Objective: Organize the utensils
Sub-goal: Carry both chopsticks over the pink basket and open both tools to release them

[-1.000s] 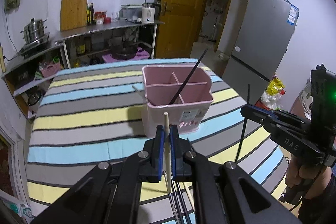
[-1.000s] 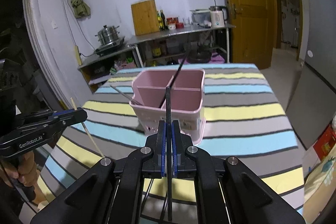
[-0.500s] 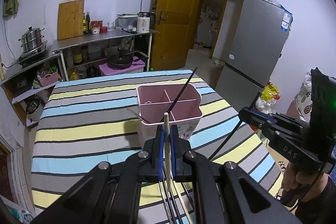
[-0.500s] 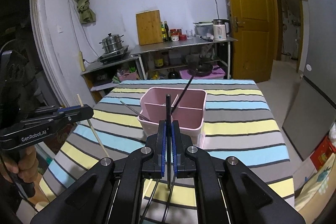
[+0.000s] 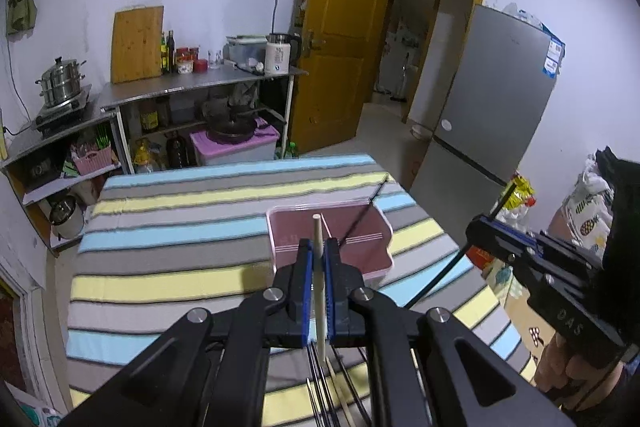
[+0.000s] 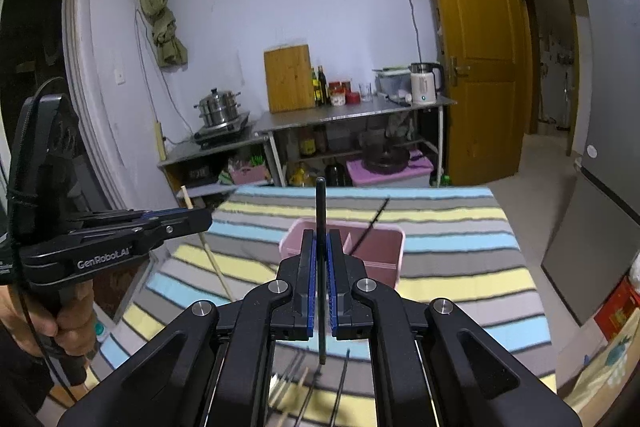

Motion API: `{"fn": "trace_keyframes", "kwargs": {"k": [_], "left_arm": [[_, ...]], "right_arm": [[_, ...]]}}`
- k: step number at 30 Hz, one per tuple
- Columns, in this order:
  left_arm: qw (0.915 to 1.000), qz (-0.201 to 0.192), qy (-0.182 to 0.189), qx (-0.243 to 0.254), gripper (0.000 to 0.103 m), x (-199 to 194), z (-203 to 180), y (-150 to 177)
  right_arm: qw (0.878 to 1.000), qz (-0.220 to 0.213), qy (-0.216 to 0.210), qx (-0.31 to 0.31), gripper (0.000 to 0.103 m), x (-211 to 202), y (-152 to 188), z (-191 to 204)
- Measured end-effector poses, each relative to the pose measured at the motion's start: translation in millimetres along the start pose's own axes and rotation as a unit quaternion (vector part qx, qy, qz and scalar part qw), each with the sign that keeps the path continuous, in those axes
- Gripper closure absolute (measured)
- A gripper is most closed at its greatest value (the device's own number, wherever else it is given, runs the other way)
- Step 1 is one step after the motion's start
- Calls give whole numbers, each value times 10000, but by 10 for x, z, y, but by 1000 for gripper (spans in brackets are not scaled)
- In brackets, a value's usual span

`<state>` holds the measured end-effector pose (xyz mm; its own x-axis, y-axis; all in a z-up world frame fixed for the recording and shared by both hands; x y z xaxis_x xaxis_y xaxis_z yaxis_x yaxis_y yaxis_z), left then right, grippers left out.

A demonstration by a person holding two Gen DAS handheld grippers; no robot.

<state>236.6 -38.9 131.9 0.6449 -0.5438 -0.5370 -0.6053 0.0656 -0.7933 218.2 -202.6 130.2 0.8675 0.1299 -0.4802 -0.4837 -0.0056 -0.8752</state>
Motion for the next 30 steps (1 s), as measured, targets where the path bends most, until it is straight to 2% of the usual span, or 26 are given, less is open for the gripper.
{"fn": "trace_keyframes", "kwargs": {"k": [9,15,21,30], "left_arm": [[9994,-321,-97,-15,97,39,101,-409],[9989,-446,-149,-36,97,127,190,-536],[9985,-474,-166,-199,97,323,334,-489],[9986,-269,-159,-420,97,591,550,-308]], "right_arm": [[9994,-311,-41,167,98,102,-382,41],[9989,-414,-53,220,98,218,-528,51],[9991,-351,32,230,98,404,-484,21],[9997,-53,110,199,98,676,-266,6]]}}
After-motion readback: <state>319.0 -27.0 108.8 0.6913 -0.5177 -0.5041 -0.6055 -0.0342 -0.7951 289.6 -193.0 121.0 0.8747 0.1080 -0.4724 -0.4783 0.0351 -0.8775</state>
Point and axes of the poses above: each gripper's, at about its wrist camera, not at the fingertips, and x roughly the way its jaws point, z to its left, y to its underside, the point moved 2 cm from there along x, roughly the way its jaws point, and after that the axes turned 12 degrees about y, right-handed, at the moved point
